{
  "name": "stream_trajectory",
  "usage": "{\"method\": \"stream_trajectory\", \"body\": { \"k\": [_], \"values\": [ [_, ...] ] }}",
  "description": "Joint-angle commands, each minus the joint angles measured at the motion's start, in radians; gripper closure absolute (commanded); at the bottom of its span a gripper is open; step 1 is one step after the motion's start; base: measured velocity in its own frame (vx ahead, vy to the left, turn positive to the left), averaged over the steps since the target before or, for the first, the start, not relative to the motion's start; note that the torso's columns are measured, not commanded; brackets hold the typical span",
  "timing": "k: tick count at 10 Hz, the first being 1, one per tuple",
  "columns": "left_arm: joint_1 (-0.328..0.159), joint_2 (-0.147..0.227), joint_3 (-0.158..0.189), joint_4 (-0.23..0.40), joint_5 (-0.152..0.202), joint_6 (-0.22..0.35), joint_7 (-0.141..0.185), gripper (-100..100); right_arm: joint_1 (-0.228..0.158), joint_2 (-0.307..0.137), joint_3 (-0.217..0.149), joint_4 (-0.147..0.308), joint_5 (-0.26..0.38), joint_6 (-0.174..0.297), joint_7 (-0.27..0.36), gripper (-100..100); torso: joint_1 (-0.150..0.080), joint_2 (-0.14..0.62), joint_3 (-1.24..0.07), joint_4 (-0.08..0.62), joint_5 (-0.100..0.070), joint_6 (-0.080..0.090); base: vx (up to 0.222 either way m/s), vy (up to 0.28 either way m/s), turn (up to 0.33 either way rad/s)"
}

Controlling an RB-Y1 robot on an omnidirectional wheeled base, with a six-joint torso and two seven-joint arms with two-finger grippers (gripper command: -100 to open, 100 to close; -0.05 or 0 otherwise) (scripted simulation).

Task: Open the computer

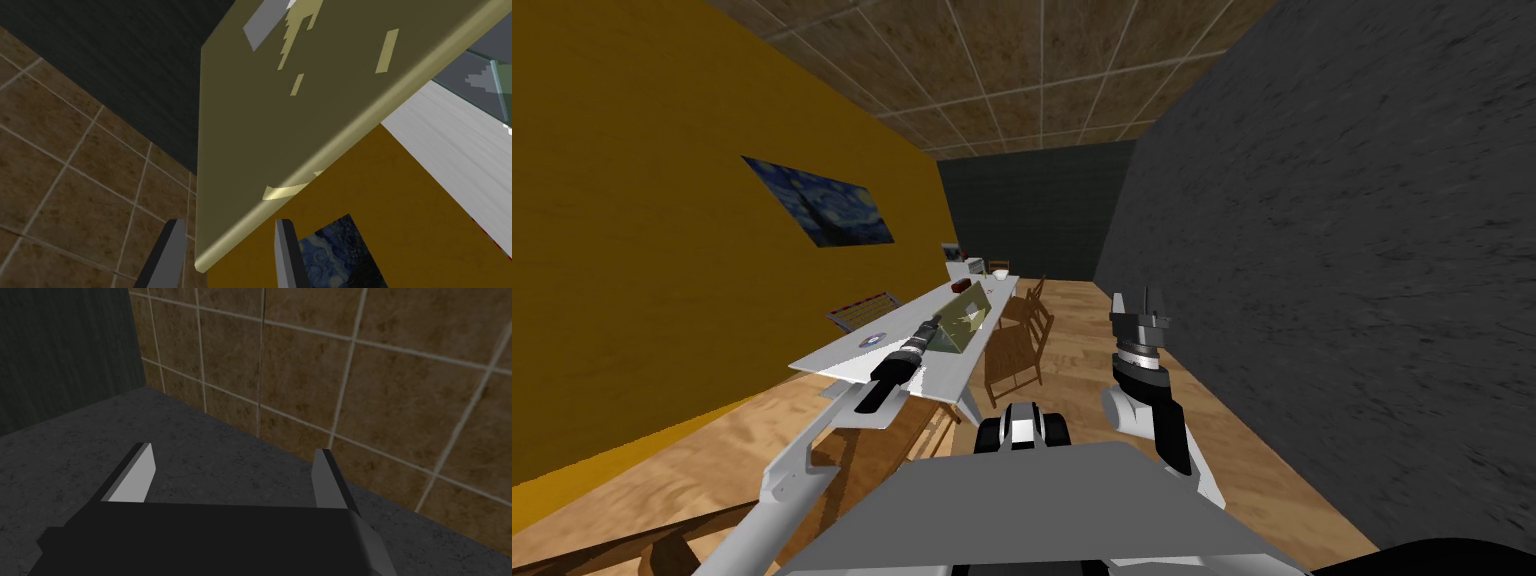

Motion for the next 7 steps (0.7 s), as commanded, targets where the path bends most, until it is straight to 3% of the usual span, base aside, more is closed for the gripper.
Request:
{"method": "stream_trajectory", "body": {
  "k": [1,2,7],
  "values": [
    [0.017,-0.001,-0.008,-0.034,0.052,0.052,0.058,100,0.0,0.0,0.0,0.0,0.0,0.0,0.0,0,-0.004,0.001,0.001,0.0,0.0,0.002,-0.024,0.018,-0.074],
    [0.022,0.001,-0.009,-0.048,0.071,0.07,0.078,100,0.0,0.0,0.0,0.0,0.0,0.0,0.0,0,-0.007,0.003,0.002,0.001,-0.002,0.002,-0.019,0.019,-0.062],
    [0.022,0.001,-0.009,-0.048,0.071,0.07,0.078,100,0.0,0.0,0.0,0.0,0.0,0.0,0.0,0,-0.004,0.006,0.003,0.006,-0.005,0.0,-0.002,0.002,-0.007]
  ]
}}
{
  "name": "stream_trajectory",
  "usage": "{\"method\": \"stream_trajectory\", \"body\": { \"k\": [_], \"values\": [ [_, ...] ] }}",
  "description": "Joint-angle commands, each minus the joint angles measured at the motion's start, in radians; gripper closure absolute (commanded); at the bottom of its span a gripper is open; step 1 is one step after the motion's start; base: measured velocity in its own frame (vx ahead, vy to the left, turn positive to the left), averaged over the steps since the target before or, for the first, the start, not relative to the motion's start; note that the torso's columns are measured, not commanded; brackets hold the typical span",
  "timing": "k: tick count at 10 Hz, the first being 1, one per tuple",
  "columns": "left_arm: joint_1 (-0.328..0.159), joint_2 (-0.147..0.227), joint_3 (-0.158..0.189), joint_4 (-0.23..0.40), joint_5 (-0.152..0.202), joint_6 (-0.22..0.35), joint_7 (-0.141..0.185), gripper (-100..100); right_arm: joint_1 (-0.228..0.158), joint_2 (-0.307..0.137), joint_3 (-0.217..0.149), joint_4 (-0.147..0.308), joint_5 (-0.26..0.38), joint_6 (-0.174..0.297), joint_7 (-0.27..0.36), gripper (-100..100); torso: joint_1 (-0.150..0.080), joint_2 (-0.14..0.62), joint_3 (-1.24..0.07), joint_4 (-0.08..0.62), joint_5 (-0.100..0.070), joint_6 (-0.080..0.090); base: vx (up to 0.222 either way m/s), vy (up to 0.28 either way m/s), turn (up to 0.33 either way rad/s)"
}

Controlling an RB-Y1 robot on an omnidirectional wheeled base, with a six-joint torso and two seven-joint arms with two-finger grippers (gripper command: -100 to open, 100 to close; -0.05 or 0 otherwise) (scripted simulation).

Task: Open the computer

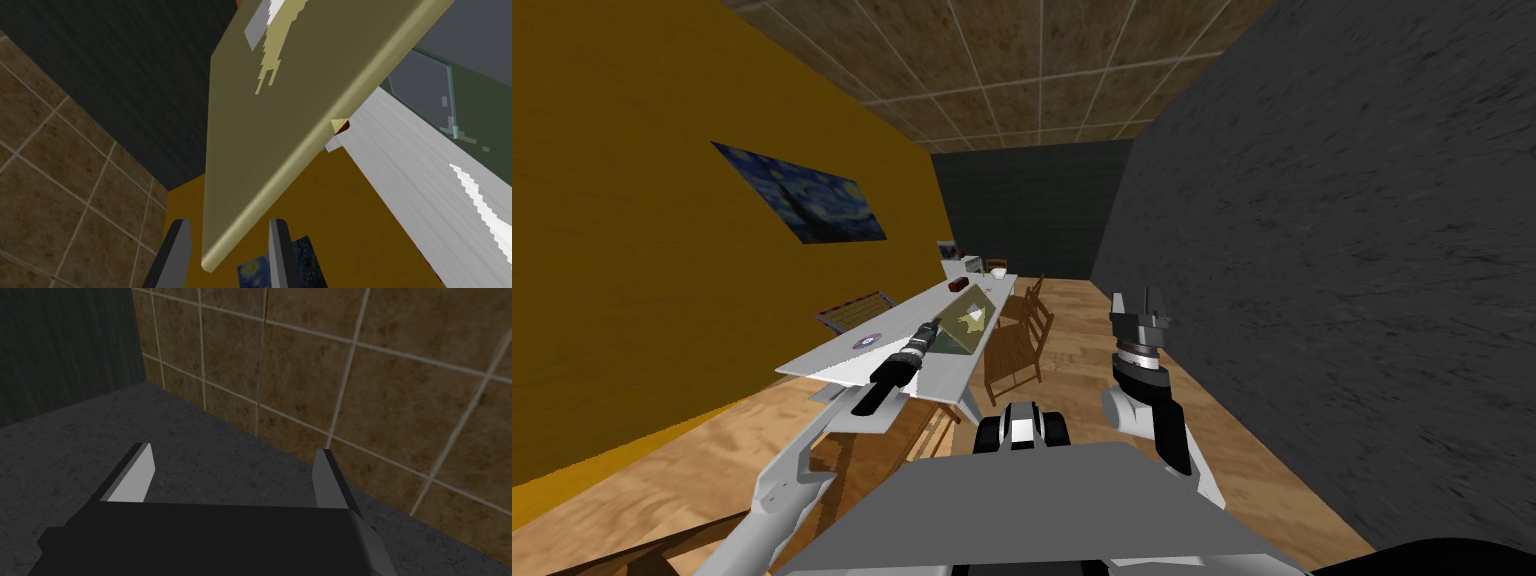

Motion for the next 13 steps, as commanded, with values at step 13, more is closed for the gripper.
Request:
{"method": "stream_trajectory", "body": {
  "k": [13],
  "values": [
    [0.005,0.001,0.003,-0.017,0.025,0.018,0.024,100,0.0,0.0,0.0,0.0,0.0,0.0,0.0,0,0.001,-0.001,0.0,-0.001,0.001,0.0,-0.003,0.003,-0.009]
  ]
}}
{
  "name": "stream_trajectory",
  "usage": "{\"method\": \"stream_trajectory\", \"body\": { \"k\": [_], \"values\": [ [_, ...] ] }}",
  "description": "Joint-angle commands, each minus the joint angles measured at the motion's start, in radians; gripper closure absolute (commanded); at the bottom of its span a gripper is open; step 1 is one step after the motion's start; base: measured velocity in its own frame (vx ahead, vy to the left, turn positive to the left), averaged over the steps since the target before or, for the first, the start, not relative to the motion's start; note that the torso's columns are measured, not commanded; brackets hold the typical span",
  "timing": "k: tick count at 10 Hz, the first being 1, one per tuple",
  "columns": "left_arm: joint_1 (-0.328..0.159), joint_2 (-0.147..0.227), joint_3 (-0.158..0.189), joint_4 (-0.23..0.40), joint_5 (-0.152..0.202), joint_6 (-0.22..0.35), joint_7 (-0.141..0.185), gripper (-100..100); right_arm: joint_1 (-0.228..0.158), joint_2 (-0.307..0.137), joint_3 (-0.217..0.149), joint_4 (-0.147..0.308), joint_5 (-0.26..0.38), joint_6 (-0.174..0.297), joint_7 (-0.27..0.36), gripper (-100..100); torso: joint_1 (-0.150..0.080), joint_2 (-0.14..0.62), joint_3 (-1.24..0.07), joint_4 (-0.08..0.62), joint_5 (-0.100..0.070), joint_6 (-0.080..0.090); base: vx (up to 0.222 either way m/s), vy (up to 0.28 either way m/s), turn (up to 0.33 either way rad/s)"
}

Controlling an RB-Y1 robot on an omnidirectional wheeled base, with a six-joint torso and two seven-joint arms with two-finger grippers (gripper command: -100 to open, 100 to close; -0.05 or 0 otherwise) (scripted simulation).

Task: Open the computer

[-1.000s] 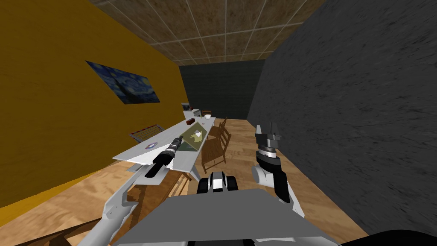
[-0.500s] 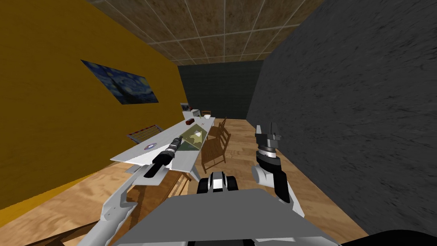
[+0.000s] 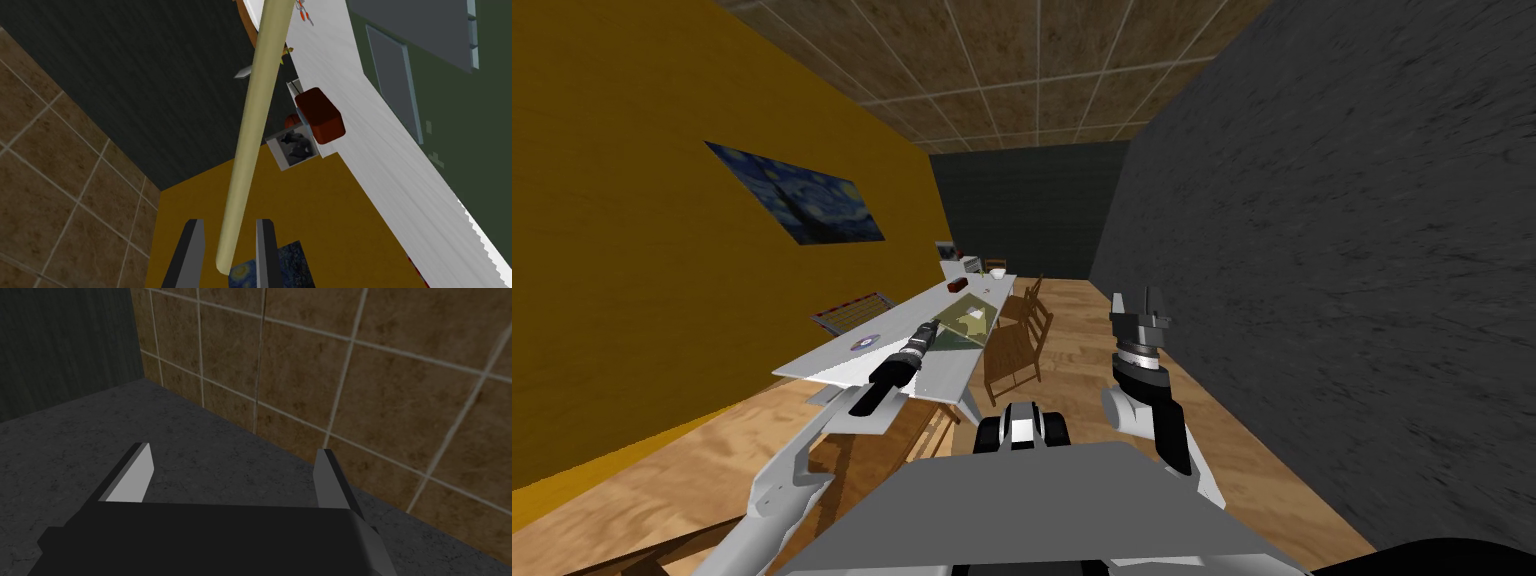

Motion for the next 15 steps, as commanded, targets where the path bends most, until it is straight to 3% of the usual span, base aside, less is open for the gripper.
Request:
{"method": "stream_trajectory", "body": {
  "k": [1,4,5,14,15],
  "values": [
    [-0.001,-0.001,0.001,-0.001,-0.001,-0.002,0.0,100,0.0,0.0,0.0,0.0,0.0,0.0,0.0,0,0.0,0.0,0.0,0.0,0.0,-0.001,0.01,-0.01,0.032],
    [0.0,0.001,0.005,-0.001,0.011,0.006,0.01,100,0.0,0.0,0.0,0.0,0.0,0.0,0.0,0,0.0,0.0,0.0,0.0,0.0,0.0,-0.011,0.011,-0.035],
    [0.011,0.011,0.007,-0.029,0.014,0.025,0.017,-100,0.0,0.0,0.0,0.0,0.0,0.0,0.0,0,0.0,0.0,0.0,0.0,0.0,0.0,0.0,0.0,0.0],
    [0.105,0.11,0.037,-0.281,0.046,0.184,0.083,-100,0.0,0.0,0.0,0.0,0.0,0.0,0.0,0,0.0,-0.001,-0.001,-0.001,0.001,0.0,0.011,-0.011,0.037],
    [0.105,0.11,0.037,-0.281,0.046,0.184,0.083,-100,0.0,0.0,0.0,0.0,0.0,0.0,0.0,0,0.0,-0.001,-0.001,-0.001,0.001,0.0,0.008,-0.008,0.027]
  ]
}}
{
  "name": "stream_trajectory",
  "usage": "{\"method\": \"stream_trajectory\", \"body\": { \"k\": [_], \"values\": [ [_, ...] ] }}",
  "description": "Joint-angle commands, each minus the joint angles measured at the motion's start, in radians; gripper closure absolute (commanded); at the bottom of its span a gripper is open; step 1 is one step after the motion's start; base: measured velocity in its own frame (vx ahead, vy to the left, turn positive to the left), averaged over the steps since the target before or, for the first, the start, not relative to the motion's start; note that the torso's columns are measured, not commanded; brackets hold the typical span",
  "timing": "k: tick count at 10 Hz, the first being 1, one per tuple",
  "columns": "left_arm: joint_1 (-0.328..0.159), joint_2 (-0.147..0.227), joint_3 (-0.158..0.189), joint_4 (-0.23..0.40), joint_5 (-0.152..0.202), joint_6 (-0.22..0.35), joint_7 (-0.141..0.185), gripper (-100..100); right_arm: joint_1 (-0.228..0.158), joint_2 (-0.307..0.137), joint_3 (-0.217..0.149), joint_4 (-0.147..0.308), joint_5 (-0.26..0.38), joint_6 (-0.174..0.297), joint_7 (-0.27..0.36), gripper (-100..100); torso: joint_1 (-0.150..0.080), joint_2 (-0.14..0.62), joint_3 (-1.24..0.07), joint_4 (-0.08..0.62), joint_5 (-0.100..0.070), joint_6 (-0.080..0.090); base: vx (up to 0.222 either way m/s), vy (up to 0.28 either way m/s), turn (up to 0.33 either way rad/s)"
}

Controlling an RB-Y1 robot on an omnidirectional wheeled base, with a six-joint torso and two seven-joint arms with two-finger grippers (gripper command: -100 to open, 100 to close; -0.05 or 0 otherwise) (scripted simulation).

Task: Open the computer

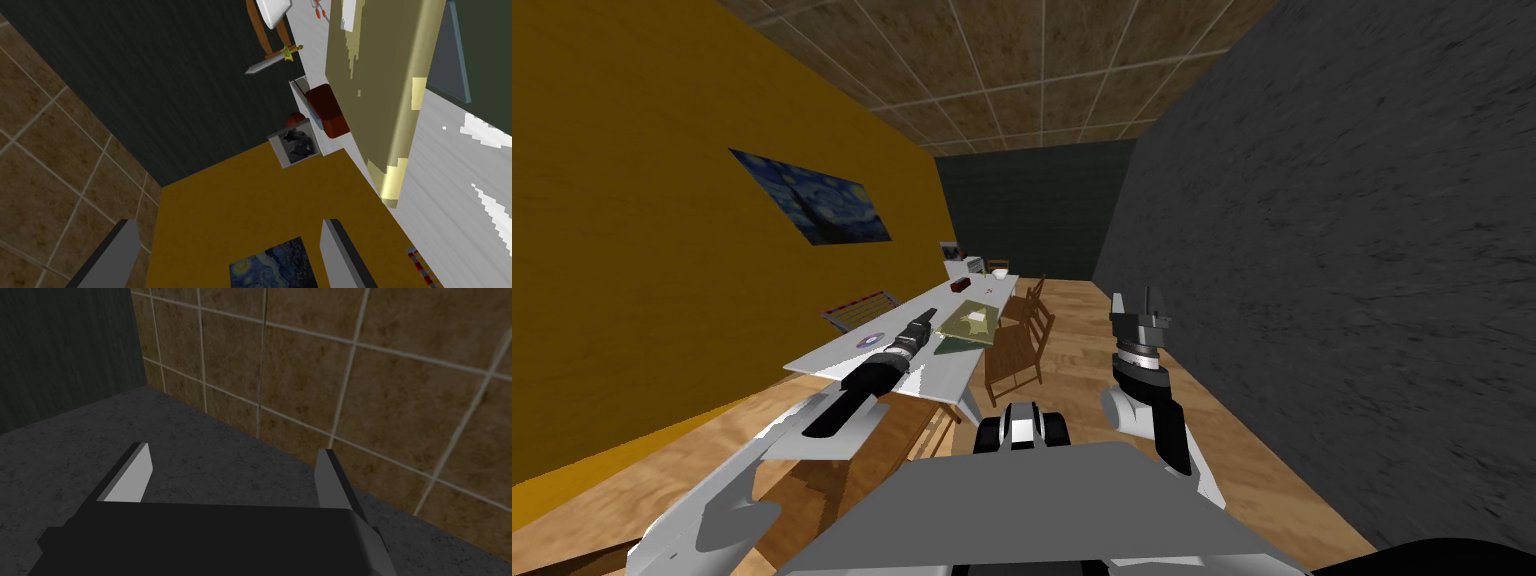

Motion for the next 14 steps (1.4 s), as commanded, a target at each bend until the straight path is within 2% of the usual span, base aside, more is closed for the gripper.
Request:
{"method": "stream_trajectory", "body": {
  "k": [1,8,9,14],
  "values": [
    [0.002,0.002,-0.003,-0.017,-0.002,0.015,0.004,-100,0.0,0.0,0.0,0.0,0.0,0.0,0.0,0,0.0,0.0,0.0,0.0,0.0,0.0,0.0,0.0,0.0],
    [0.002,0.002,-0.003,-0.017,-0.002,0.015,0.004,-100,0.0,0.0,0.0,0.0,0.0,0.0,0.0,0,0.0,-0.001,0.0,0.0,0.0,0.0,0.001,-0.001,0.002],
    [0.019,0.04,0.019,-0.06,0.005,0.049,0.038,-100,0.0,0.0,0.0,0.0,0.0,0.0,0.0,0,0.0,0.0,0.0,0.0,0.0,0.0,0.005,-0.005,0.017],
    [0.063,0.134,0.074,-0.168,0.022,0.133,0.126,-100,0.0,0.0,0.0,0.0,0.0,0.0,0.0,0,0.0,0.0,0.0,0.0,0.0,0.0,0.019,-0.009,0.022]
  ]
}}
